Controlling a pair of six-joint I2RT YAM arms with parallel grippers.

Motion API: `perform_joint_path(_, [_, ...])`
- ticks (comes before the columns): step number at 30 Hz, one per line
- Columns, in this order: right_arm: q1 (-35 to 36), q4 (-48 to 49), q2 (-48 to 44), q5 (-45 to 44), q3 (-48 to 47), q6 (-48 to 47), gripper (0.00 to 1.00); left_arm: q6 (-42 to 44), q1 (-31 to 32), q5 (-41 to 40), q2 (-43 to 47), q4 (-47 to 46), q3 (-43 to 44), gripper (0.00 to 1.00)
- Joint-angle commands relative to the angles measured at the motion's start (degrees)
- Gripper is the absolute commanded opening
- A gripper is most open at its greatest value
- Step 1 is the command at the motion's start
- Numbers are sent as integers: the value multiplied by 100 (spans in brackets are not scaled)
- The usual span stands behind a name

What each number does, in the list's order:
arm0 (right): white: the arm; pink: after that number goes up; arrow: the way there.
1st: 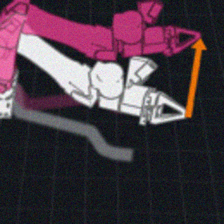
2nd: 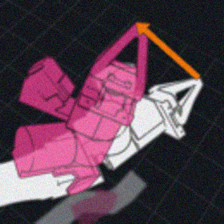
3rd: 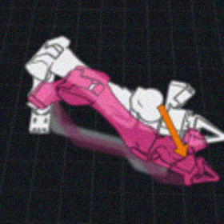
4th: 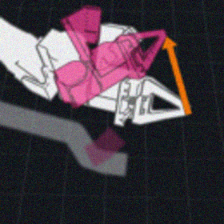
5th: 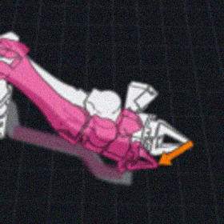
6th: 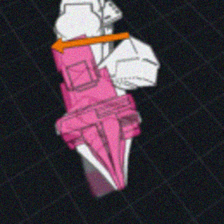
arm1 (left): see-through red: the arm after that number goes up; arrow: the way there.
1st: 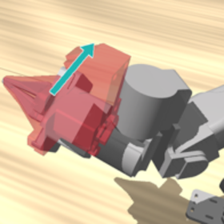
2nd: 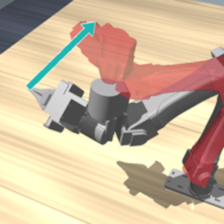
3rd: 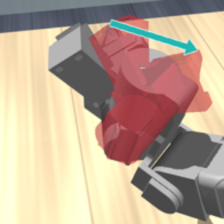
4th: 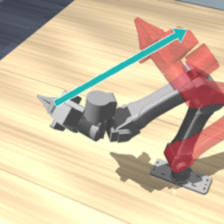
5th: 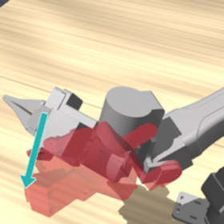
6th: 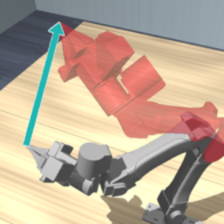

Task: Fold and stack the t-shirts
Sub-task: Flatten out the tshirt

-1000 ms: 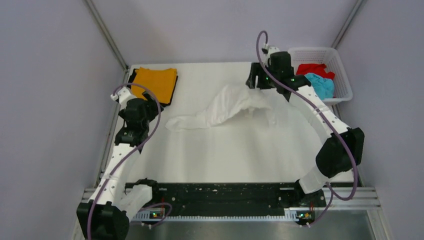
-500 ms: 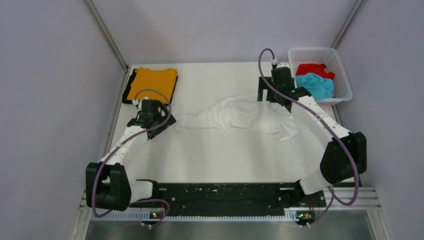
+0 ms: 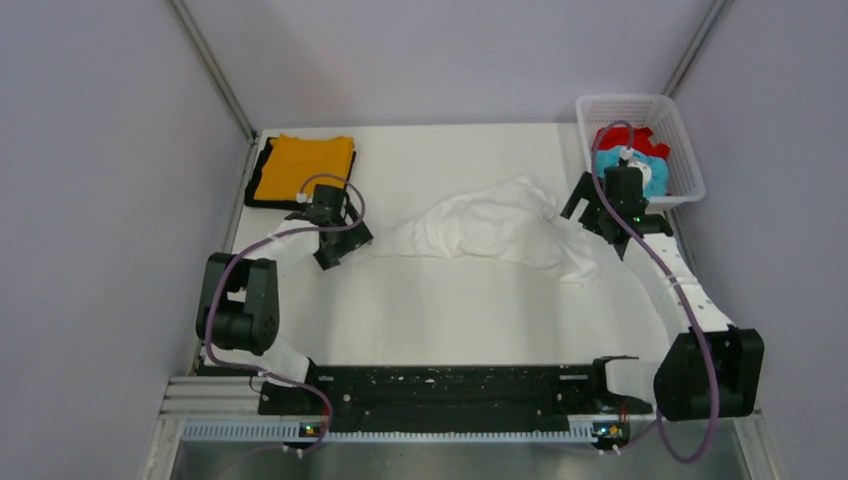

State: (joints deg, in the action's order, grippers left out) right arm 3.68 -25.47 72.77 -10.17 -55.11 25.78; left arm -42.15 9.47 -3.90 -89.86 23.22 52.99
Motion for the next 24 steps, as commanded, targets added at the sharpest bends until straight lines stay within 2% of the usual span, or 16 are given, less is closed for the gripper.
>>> perform_joint_path(1, [-76, 58, -619, -208, 157, 217, 99, -41, 226, 199, -449, -289, 333, 97])
perform_joint_path(4, [-119, -128, -735, -374, 188, 234, 99, -9, 432, 92, -807, -244, 570, 93])
perform_joint_path(7, [-128, -286, -801, -427, 224, 242, 99, -2, 566, 26, -1125, -187, 833, 81])
perform_joint_path(12, [-134, -549, -951, -569, 301, 243, 99, 28, 581, -11, -1445, -399, 1095, 44])
perform_joint_path(13, [-140, -627, -968, -589, 313, 248, 99, 56, 575, 15, -1513, -401, 1180, 32])
perform_joint_path(14, [-152, -711, -976, -607, 321, 243, 99, 80, 581, 11, -1581, -386, 1268, 14])
perform_joint_path(15, [-169, -789, -980, -626, 337, 241, 99, 80, 578, -25, -1633, -343, 1356, 0])
perform_joint_path(19, [-279, -681, -900, -505, 479, 149, 98, 110, 578, -470, -1398, -271, 1353, 0])
perform_joint_path(24, [-280, 244, -196, 732, 153, -14, 95, 353, 569, -795, -774, -463, 901, 0])
